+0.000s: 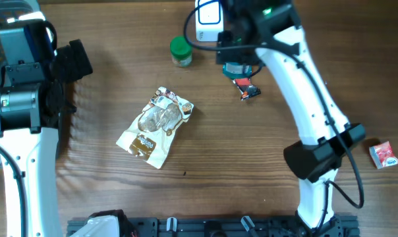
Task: Scan the item barcode
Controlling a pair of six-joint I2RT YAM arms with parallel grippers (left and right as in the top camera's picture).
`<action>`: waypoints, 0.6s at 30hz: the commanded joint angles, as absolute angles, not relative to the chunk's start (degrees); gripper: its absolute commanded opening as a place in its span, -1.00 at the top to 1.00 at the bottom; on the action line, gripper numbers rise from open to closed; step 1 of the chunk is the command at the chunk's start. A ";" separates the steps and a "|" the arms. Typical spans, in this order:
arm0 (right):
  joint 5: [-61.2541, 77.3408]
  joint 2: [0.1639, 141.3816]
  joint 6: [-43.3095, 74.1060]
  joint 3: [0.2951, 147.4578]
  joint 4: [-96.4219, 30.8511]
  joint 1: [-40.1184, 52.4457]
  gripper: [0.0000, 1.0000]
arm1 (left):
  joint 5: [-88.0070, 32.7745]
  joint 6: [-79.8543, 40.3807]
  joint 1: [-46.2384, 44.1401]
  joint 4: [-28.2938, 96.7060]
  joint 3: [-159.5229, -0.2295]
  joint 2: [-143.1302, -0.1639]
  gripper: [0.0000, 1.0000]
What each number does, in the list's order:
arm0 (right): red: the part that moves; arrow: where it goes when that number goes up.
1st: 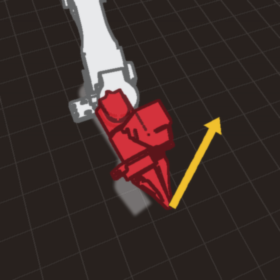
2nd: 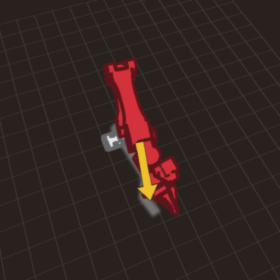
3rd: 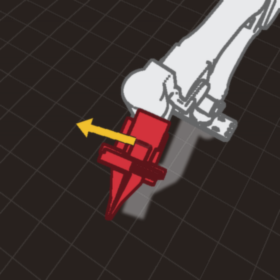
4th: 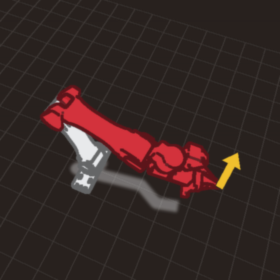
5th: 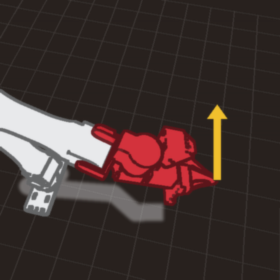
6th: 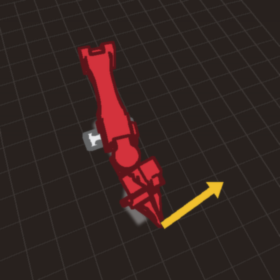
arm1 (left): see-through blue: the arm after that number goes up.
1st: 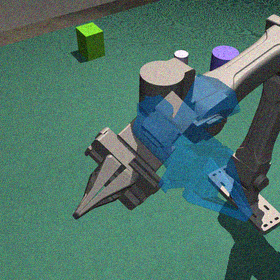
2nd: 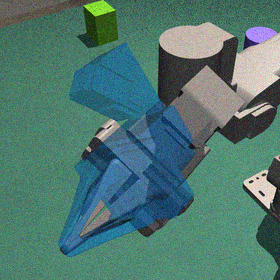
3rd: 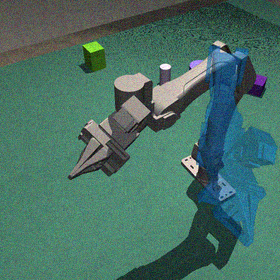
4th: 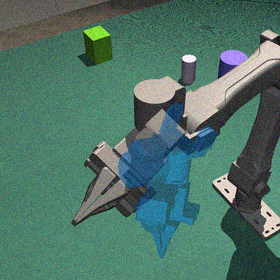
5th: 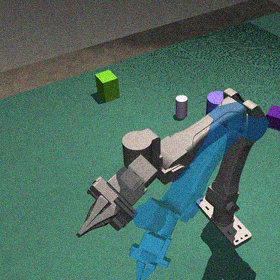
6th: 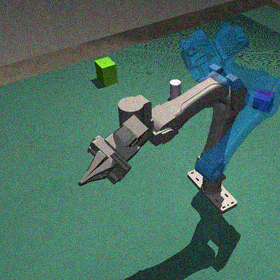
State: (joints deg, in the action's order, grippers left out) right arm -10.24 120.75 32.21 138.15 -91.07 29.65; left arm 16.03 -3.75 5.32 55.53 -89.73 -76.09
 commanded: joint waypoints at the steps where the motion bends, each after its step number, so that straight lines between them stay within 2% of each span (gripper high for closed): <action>1: -16.14 120.57 44.36 134.26 -89.01 33.41 0.41 | 16.36 -3.46 5.69 55.40 -90.06 -75.42 -1.00; 7: -16.84 120.57 55.88 115.59 -82.00 35.97 0.40 | 16.36 -3.46 5.69 55.40 -90.06 -75.42 -1.00; 11: -9.41 120.60 55.46 107.04 -72.64 36.05 0.40 | 16.36 -3.46 5.69 55.37 -90.06 -75.42 -1.00; 14: -8.88 120.60 55.46 105.62 -71.18 36.03 0.38 | 16.36 -3.44 5.69 55.40 -90.06 -75.42 -1.00; 16: -8.86 120.53 55.20 105.65 -71.22 36.03 0.07 | 16.36 -3.46 5.69 55.40 -90.06 -75.42 -1.00; 18: -8.38 120.51 53.78 105.75 -71.26 36.03 -0.08 | 16.36 -3.46 5.69 55.40 -90.06 -75.42 -1.00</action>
State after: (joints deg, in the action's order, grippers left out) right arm -12.03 119.50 54.17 107.42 -71.68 35.97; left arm 16.03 -3.75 5.32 55.53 -89.73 -76.09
